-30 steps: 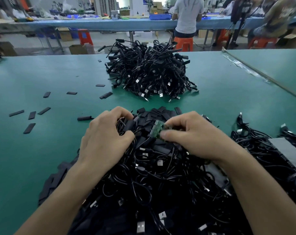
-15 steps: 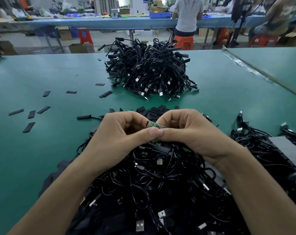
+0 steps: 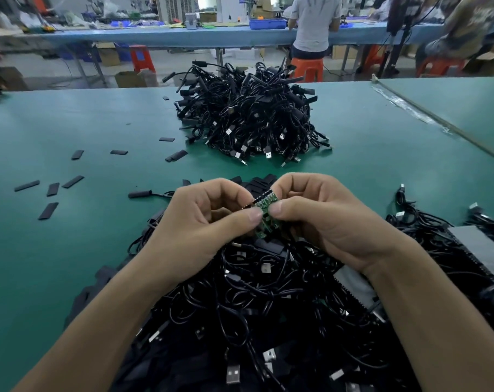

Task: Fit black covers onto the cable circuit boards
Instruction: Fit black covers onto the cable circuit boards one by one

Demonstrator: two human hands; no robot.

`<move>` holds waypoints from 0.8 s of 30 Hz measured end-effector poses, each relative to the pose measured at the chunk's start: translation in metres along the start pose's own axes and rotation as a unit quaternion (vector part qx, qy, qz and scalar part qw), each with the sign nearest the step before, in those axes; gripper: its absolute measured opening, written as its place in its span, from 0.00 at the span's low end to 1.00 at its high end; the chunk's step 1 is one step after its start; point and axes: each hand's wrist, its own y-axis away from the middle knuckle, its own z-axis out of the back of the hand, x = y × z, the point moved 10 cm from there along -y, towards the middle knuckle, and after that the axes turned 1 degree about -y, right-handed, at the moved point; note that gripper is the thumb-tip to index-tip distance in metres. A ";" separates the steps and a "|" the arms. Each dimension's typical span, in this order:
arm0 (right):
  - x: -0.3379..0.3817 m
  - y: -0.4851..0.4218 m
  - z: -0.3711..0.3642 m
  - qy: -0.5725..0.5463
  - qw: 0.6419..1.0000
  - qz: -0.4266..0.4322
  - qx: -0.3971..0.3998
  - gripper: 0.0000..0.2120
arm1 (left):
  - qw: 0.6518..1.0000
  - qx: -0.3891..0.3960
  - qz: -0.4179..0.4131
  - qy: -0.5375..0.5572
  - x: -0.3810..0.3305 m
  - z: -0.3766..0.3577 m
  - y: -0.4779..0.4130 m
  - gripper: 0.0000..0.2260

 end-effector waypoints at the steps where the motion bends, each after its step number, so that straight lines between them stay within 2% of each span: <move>1: 0.001 0.000 -0.001 -0.003 1.000 0.008 0.001 0.05 | 1.000 0.003 -0.006 0.006 -0.002 0.000 0.000 0.05; 6: 0.008 0.001 -0.005 0.024 0.998 0.049 0.009 0.03 | 1.000 0.000 -0.021 0.002 -0.003 0.004 0.000 0.07; 12: 0.000 -0.002 -0.006 -0.037 0.999 0.037 0.008 0.02 | 1.000 -0.013 -0.011 0.005 0.004 0.005 0.001 0.09; 19: -0.002 -0.001 -0.006 -0.004 0.999 0.032 0.017 0.05 | 1.000 -0.004 -0.016 0.016 0.002 0.003 0.001 0.06; 24: -0.009 -0.002 -0.014 -0.071 0.997 0.030 0.028 0.05 | 0.999 -0.004 -0.032 0.032 0.003 0.006 0.002 0.07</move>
